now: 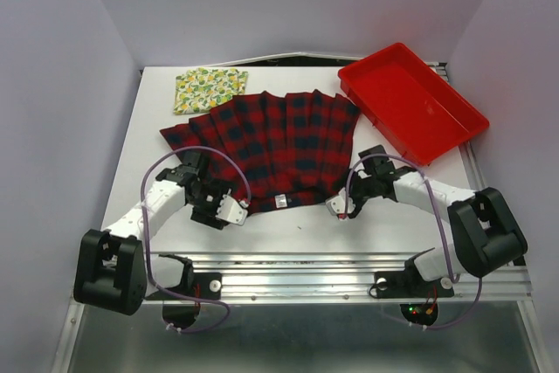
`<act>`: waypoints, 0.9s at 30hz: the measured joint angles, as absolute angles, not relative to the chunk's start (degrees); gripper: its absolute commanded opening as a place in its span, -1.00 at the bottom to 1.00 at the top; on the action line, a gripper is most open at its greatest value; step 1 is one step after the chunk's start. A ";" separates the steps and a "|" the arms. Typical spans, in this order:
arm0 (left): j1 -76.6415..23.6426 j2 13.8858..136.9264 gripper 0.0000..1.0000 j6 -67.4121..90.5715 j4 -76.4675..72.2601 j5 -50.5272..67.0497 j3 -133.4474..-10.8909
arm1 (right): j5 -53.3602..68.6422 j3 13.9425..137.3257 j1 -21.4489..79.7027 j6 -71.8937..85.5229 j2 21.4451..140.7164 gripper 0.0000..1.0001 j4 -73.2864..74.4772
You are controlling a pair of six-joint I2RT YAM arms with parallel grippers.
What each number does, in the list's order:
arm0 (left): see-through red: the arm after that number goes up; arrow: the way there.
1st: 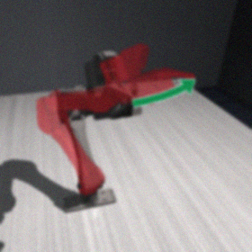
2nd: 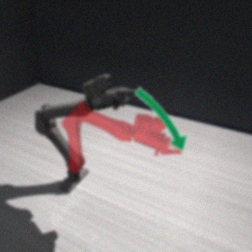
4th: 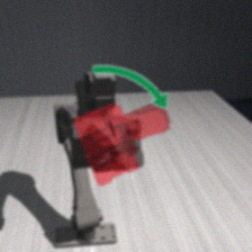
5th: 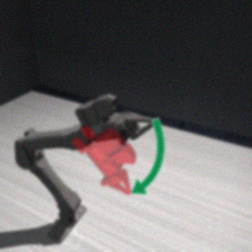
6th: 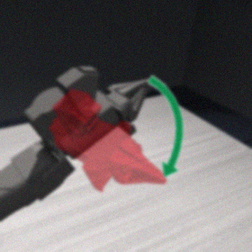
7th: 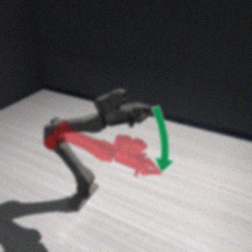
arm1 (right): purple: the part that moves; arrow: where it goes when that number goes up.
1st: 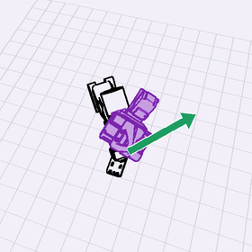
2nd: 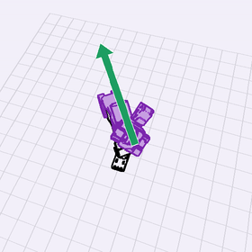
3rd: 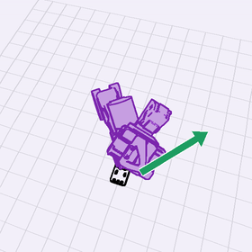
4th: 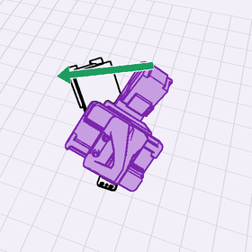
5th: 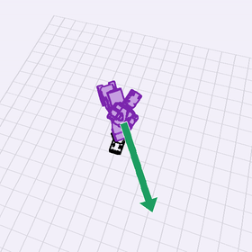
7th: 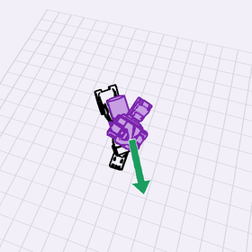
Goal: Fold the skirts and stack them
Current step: Flatten the skirt out, then fold the skirt
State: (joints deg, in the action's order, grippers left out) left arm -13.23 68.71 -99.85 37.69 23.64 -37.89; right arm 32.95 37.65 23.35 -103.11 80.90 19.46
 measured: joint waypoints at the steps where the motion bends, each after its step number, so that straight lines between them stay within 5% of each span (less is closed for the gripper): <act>1: -13.82 68.69 0.65 -100.18 37.28 23.75 -37.60 | 32.95 37.65 23.38 -103.37 81.12 0.19 18.92; 5: -17.02 68.62 0.48 -102.96 36.91 24.38 -35.31 | 32.99 37.50 24.01 -105.25 82.19 -0.17 17.67; 8: -18.33 68.45 0.16 -103.94 36.86 24.60 -33.80 | 33.01 36.91 24.47 -105.38 82.74 -0.32 16.69; 15: -19.20 68.40 -0.98 -101.08 33.56 26.48 -32.40 | 32.97 36.86 24.51 -102.24 82.13 -0.99 16.10; 20: -16.69 66.98 -1.00 -95.44 32.91 29.61 -32.93 | 32.45 36.95 24.51 -96.01 77.41 -0.99 16.40; 27: 2.63 61.36 -1.00 -82.81 31.94 40.73 -42.19 | 31.92 45.12 21.74 -79.22 76.31 -0.99 17.54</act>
State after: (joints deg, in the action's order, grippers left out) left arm 2.63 61.36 -82.81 31.94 40.73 -42.19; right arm 31.92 45.12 21.74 -79.22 76.31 17.54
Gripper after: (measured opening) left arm 0.037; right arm 0.097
